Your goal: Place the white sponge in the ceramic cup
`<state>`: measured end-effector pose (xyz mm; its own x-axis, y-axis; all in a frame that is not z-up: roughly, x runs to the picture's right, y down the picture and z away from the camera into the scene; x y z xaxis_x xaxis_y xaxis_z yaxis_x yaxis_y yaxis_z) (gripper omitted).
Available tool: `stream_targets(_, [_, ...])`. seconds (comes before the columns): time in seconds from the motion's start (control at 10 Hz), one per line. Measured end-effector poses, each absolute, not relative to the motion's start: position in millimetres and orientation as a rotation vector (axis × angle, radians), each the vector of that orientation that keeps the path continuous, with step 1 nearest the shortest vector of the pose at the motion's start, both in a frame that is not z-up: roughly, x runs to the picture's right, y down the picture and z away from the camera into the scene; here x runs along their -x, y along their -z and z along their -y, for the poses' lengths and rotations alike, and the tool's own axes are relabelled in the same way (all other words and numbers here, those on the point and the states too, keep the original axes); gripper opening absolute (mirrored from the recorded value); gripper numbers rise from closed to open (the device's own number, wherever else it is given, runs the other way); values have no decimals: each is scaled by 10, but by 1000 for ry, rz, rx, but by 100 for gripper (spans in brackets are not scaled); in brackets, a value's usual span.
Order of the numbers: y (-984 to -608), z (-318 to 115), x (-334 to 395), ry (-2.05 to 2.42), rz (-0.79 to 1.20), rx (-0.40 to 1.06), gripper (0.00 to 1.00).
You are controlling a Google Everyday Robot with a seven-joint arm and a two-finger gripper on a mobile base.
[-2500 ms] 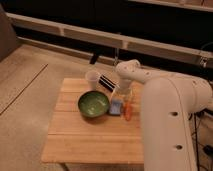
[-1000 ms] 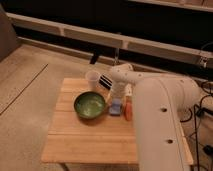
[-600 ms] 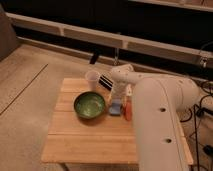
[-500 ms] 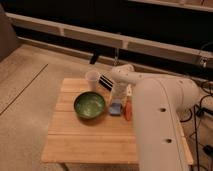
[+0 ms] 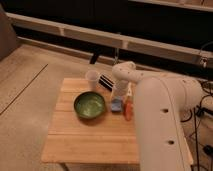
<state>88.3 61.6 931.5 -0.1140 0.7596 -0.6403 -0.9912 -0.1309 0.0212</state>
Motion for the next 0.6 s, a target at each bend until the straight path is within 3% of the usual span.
stream_targets(0.6, [-8472, 787, -991, -1540, -348, 282, 0])
